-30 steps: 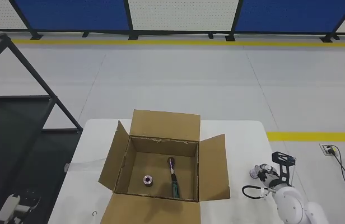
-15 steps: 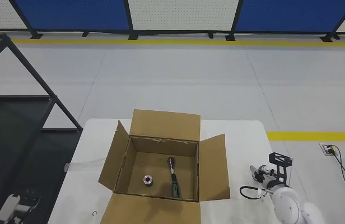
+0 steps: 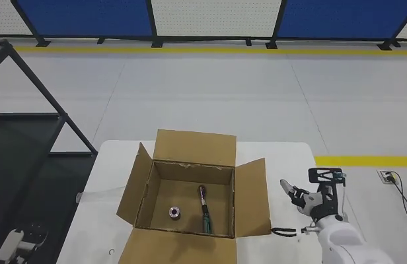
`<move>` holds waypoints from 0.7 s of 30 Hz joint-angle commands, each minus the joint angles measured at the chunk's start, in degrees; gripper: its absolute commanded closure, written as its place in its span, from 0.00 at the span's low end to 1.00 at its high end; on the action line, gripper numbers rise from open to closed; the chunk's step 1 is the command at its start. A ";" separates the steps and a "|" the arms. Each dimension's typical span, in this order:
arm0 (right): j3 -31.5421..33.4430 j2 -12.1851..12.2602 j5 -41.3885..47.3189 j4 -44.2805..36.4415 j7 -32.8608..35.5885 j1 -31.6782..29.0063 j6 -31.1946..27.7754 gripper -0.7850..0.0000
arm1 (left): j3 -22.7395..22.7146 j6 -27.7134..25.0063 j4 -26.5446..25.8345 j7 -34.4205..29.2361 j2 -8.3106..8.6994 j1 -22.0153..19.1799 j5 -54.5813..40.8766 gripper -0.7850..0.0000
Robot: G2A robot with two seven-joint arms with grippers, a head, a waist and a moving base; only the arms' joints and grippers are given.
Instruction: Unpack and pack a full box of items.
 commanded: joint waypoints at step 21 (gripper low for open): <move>-40.54 -8.58 13.69 30.90 14.59 46.37 -7.59 0.00 | 0.00 0.00 0.00 0.00 0.00 0.00 0.00 0.00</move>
